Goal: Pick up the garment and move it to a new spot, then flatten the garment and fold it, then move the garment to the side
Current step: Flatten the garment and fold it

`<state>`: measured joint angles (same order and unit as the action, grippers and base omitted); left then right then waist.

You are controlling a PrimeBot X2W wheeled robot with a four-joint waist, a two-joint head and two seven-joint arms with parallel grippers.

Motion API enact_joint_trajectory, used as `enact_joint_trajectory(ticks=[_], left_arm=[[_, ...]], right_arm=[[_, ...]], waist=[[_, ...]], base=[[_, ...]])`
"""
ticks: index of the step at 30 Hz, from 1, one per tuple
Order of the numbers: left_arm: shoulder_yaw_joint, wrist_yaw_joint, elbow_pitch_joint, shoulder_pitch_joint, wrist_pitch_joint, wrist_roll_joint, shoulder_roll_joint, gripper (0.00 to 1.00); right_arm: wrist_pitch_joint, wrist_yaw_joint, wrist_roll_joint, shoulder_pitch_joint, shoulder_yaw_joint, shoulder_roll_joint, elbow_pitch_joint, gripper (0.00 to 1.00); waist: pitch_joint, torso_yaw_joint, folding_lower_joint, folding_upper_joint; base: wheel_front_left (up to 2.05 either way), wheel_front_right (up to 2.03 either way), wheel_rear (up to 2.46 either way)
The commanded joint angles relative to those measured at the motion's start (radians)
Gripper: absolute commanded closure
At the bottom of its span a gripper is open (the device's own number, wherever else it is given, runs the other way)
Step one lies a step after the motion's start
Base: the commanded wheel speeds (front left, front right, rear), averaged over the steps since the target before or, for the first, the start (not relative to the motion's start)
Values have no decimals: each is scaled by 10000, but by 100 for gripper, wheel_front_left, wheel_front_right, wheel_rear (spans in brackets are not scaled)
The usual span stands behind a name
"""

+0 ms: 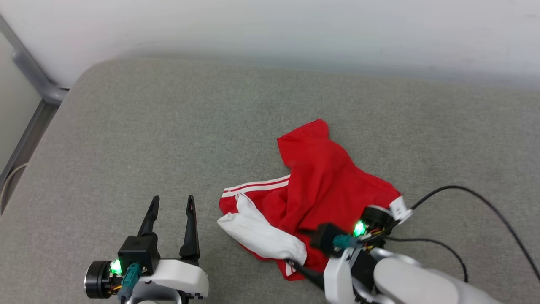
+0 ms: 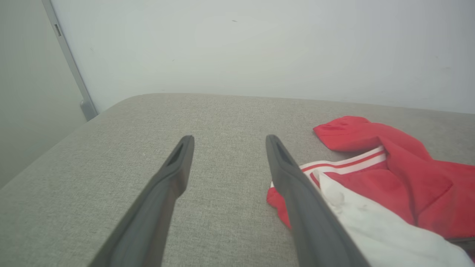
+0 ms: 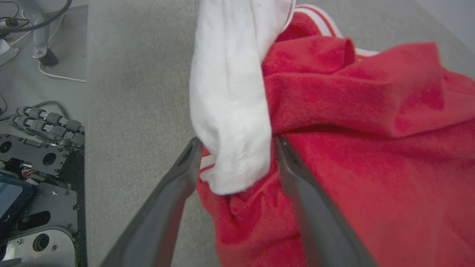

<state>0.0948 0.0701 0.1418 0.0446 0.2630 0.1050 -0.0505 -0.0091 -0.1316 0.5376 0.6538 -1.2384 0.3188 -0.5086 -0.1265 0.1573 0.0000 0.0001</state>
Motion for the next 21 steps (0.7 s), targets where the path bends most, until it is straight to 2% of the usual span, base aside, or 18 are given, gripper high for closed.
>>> enact_joint_trajectory(ticks=[1,6,10,16,21], left_arm=[[-48,-29,14,-158,27,-89,5,0],[-224,-96,-19,-355,27,-244,7,0],[-289,-137,-100,-477,27,-311,6,0],[-236,-208,-188,-415,27,-341,6,0],[-169,-230,-269,-167,27,-342,6,0]], right_arm=[[-285,17,153,18,284,167,187,0],[-756,16,253,27,1554,676,1147,0],[-621,16,-21,279,2811,1139,1976,0],[278,14,-174,878,4250,1718,2712,0],[1601,14,292,1754,4401,2096,2659,0]], waist=[[191,-119,0,-1],[505,-271,0,-1],[622,-331,0,-1],[500,-207,0,-1],[177,16,0,-1]], base=[[0,0,0],[0,0,0],[0,0,0],[0,0,0],[0,0,0]])
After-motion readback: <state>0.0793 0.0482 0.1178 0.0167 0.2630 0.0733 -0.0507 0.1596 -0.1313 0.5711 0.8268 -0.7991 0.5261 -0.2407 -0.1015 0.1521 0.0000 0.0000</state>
